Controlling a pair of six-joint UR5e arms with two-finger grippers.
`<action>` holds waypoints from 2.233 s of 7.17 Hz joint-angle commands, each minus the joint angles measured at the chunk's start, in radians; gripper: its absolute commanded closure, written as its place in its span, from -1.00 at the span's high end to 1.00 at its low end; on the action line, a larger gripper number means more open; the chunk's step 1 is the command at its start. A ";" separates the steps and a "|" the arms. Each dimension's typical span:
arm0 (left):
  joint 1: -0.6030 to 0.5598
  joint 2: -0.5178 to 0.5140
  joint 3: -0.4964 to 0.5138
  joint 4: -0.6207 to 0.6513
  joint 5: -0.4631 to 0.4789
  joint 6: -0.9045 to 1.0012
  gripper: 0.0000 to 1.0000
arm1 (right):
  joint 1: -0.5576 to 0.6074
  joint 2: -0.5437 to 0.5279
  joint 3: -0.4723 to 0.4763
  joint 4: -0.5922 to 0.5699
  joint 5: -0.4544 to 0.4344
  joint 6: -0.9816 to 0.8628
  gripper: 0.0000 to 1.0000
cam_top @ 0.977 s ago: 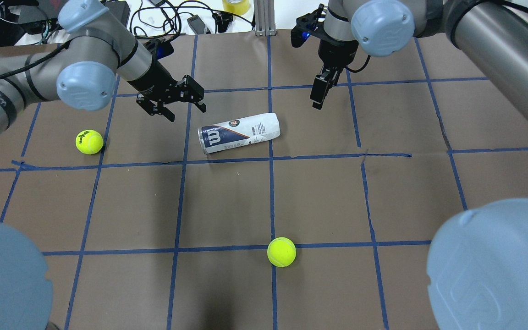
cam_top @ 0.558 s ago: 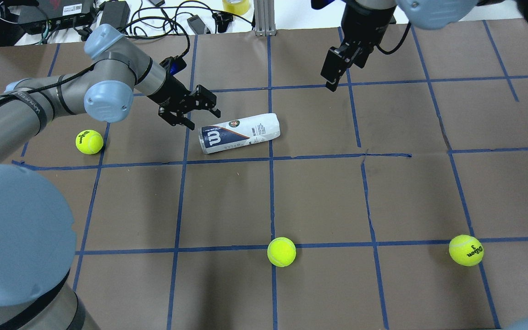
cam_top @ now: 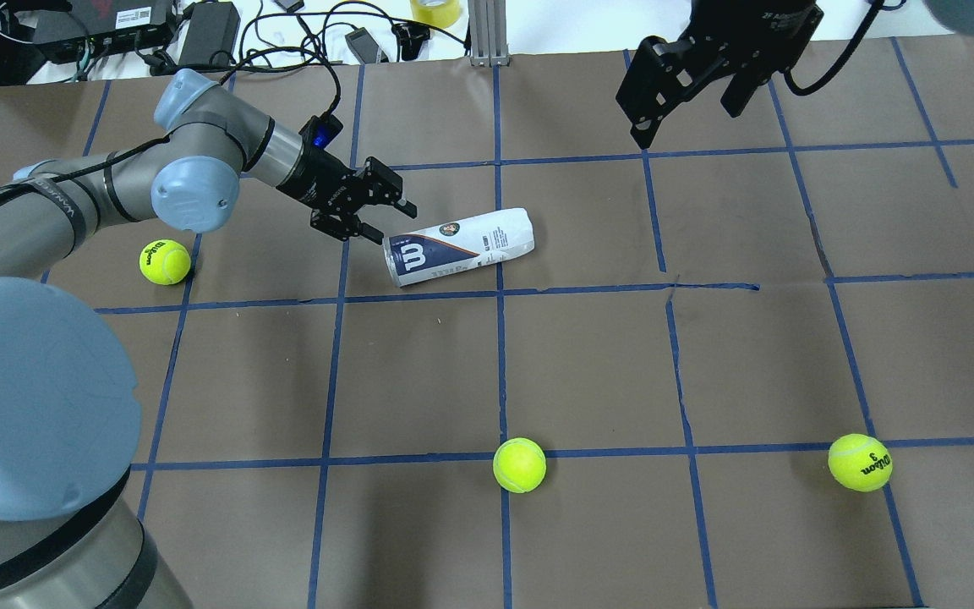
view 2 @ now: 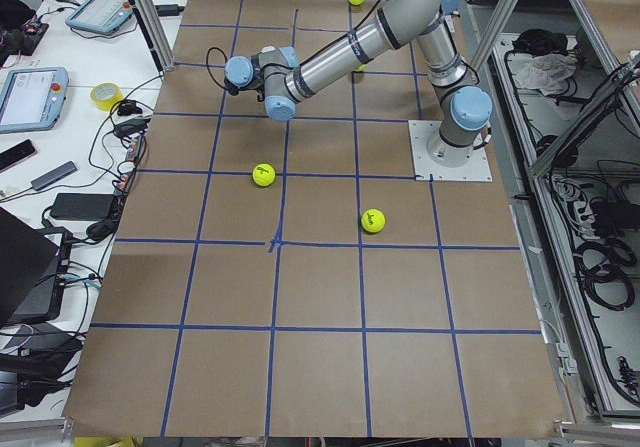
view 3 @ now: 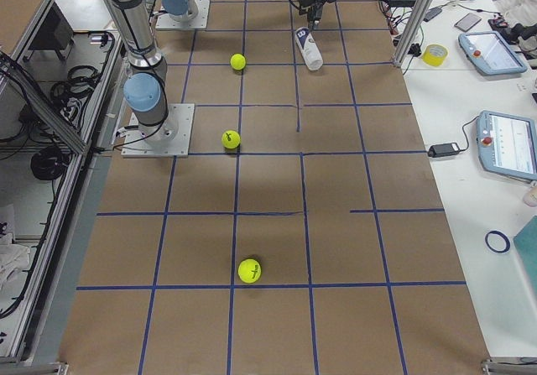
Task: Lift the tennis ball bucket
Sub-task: 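Grasp the can's open end with the left gripper, then lift and tilt the can upright with the left gripper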
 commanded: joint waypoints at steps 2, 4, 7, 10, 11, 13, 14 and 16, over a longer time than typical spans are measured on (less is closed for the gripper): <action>0.023 0.022 -0.014 -0.077 -0.007 -0.012 0.74 | -0.002 -0.023 0.089 -0.124 -0.123 0.186 1.00; 0.023 0.016 -0.060 -0.095 -0.156 -0.011 0.56 | 0.005 -0.025 0.112 -0.132 -0.115 0.257 1.00; 0.009 0.039 -0.077 -0.095 -0.162 -0.082 -1.00 | 0.001 -0.032 0.123 -0.129 -0.118 0.253 1.00; -0.031 0.122 -0.074 -0.076 -0.148 -0.193 -1.00 | -0.002 -0.032 0.126 -0.129 -0.118 0.251 1.00; -0.060 0.167 -0.065 -0.047 -0.119 -0.222 -1.00 | -0.002 -0.032 0.126 -0.129 -0.118 0.251 1.00; -0.080 0.261 -0.027 -0.034 -0.010 -0.331 -1.00 | -0.002 -0.034 0.126 -0.126 -0.118 0.251 1.00; -0.124 0.269 0.042 -0.027 0.102 -0.352 -1.00 | -0.002 -0.041 0.128 -0.118 -0.120 0.253 1.00; -0.201 0.235 0.177 -0.023 0.401 -0.343 -1.00 | -0.002 -0.045 0.128 -0.113 -0.120 0.253 1.00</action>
